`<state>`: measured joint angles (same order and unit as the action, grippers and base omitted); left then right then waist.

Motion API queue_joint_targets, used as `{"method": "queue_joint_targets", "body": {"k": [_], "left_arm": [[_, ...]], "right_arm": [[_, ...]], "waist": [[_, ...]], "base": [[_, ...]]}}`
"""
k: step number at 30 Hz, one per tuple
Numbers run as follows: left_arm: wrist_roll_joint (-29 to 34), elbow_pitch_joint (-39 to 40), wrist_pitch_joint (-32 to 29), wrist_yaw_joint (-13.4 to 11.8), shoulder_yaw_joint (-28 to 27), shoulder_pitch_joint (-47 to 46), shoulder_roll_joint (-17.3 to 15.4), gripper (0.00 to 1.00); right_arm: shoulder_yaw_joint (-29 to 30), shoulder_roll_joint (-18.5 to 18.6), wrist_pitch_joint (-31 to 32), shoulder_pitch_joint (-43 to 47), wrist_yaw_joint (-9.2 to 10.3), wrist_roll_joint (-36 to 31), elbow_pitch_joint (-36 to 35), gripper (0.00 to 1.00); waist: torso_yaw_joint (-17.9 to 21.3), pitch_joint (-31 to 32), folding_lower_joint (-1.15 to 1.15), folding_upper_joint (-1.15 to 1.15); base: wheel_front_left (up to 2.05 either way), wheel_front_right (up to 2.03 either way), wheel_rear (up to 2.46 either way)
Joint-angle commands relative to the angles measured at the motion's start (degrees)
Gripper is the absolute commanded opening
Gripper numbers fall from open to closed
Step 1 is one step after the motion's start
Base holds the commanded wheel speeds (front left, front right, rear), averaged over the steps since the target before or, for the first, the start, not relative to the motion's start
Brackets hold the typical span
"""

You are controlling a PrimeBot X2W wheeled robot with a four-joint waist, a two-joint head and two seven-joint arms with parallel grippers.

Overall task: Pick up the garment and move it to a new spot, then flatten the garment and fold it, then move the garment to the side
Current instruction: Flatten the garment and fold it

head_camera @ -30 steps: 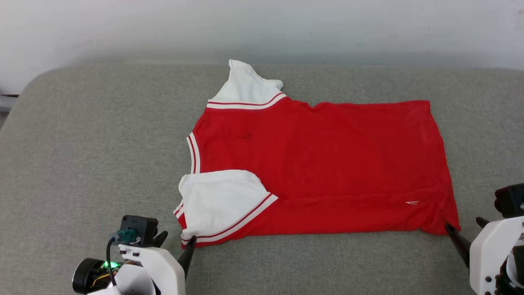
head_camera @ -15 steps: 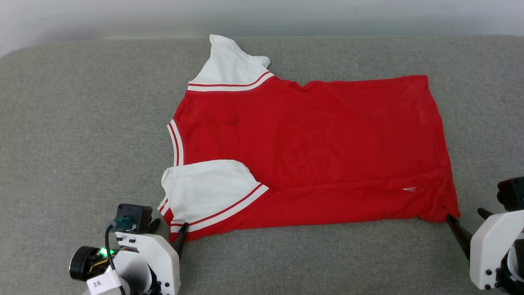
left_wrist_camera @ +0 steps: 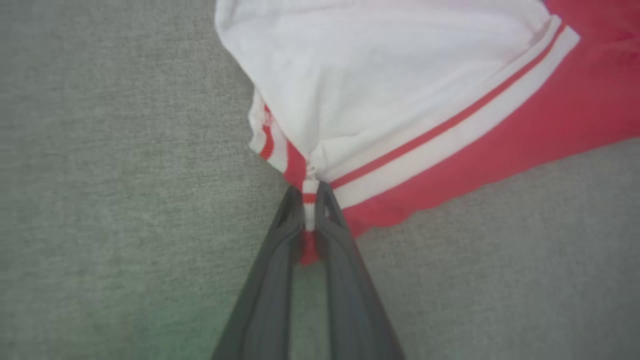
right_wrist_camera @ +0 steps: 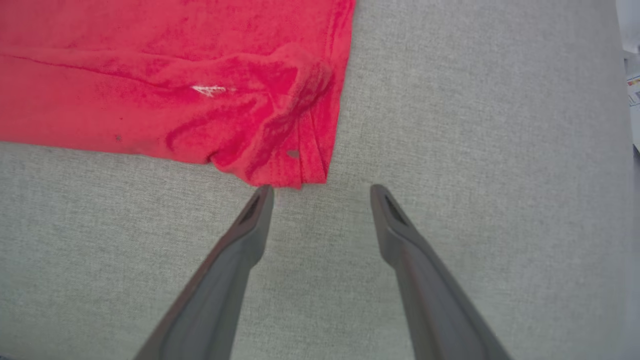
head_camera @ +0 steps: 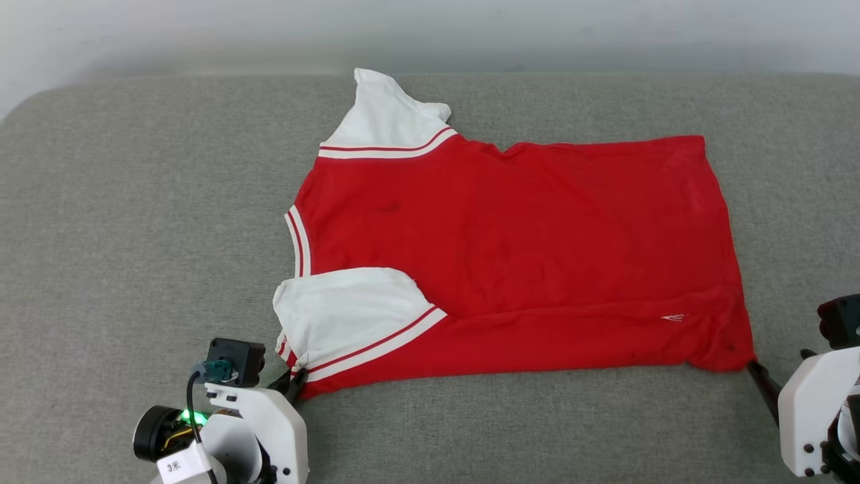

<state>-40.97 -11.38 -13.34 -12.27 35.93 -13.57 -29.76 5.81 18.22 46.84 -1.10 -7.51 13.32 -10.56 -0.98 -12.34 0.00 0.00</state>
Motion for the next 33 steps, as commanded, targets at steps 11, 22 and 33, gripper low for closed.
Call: {"method": "queue_joint_targets", "body": {"k": [11,22,33], "left_arm": [[3.1,9.8,1.0,-3.0,-0.8,-0.9,-2.7,0.0],[4.4,14.4,0.0,-4.6,-0.4,-0.7,-3.9,0.0],[3.8,12.8,-0.9,-4.0,0.2,-0.2,-4.7,0.0]], "right_arm": [[-2.3,-0.1,-1.7,-5.8,0.05,0.1,8.6,1.0],[-1.8,0.6,-2.9,-8.3,0.08,-5.4,20.1,1.0],[-2.9,-0.5,-1.4,-7.8,0.09,-0.7,24.9,0.0]], "waist": [[-2.7,-0.8,0.0,0.0],[-4.1,-3.0,0.0,0.0],[-3.5,-2.8,0.0,0.0]], "base": [[0.0,0.0,0.0],[0.0,0.0,0.0],[0.0,0.0,0.0]]}}
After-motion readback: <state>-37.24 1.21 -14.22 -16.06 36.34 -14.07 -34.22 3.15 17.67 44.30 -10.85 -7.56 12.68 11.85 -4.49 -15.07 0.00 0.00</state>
